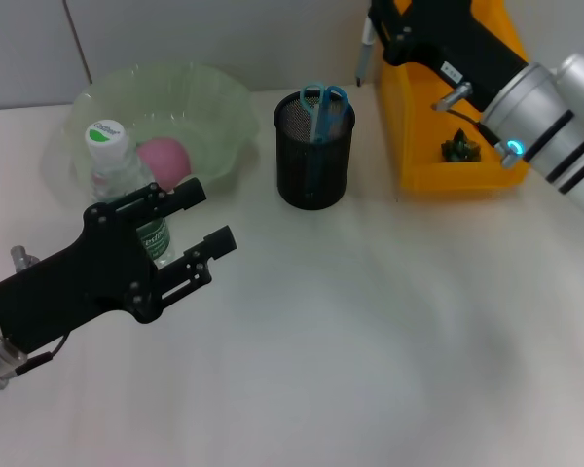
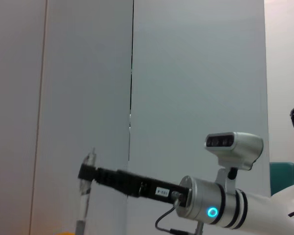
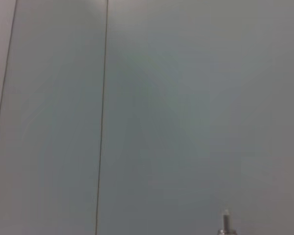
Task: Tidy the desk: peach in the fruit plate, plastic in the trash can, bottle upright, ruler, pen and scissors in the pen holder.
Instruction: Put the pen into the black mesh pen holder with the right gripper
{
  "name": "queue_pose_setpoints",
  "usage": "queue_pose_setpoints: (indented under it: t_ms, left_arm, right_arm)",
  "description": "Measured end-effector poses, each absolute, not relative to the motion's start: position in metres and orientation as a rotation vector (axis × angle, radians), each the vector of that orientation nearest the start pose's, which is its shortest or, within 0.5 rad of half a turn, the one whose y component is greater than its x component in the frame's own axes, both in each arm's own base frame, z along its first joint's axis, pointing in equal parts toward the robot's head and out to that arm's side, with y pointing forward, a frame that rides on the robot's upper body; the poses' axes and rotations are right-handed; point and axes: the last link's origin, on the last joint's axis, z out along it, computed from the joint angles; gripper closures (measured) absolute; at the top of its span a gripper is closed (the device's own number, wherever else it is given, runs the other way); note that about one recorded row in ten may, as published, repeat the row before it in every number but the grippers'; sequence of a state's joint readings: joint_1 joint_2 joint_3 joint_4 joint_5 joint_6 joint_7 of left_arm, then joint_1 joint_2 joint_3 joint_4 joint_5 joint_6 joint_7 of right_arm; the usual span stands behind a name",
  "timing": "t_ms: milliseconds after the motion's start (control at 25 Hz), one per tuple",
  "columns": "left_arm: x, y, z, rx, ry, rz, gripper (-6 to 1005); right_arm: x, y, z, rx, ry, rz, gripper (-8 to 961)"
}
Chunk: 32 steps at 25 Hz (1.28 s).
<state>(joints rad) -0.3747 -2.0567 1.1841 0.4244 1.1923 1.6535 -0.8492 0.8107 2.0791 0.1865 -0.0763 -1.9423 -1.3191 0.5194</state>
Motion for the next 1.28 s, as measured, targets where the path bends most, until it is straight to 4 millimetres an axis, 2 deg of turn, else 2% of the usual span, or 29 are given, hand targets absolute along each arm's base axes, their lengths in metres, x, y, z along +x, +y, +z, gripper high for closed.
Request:
queue_pose_setpoints:
  t_ms: [320, 400, 560, 680, 920, 1080, 1200, 1280]
  left_arm:
    - [-0.244, 0.282, -0.018, -2.517, -0.191, -1.221, 416]
    - [-0.246, 0.281, -0.020, -2.580, -0.193, -1.182, 416]
    - [-0.247, 0.281, -0.020, -2.600, -0.200, -1.171, 416]
    - [-0.252, 0.279, -0.022, -2.676, -0.216, -1.108, 415]
    - [-0.254, 0.279, -0.024, -2.697, -0.230, -1.084, 415]
    - [-0.255, 0.279, -0.024, -2.696, -0.236, -1.076, 415]
    - [-0.256, 0.279, -0.024, -2.690, -0.241, -1.072, 415]
    - [-0.257, 0.280, -0.023, -2.688, -0.243, -1.066, 415]
  right_arm:
    - [0.198, 0.417, -0.031, -2.056, 0.308, 0.966, 694]
    - [0.196, 0.418, -0.039, -2.086, 0.323, 0.937, 688]
    - [0.195, 0.419, -0.044, -2.096, 0.340, 0.921, 677]
    - [0.196, 0.420, -0.048, -2.104, 0.364, 0.896, 668]
    - [0.201, 0.413, -0.057, -2.140, 0.376, 0.870, 651]
    - [0.206, 0.404, -0.053, -2.124, 0.377, 0.925, 640]
    - [0.216, 0.390, -0.038, -2.090, 0.364, 1.027, 631]
    - [0.221, 0.387, -0.030, -2.078, 0.374, 1.059, 574]
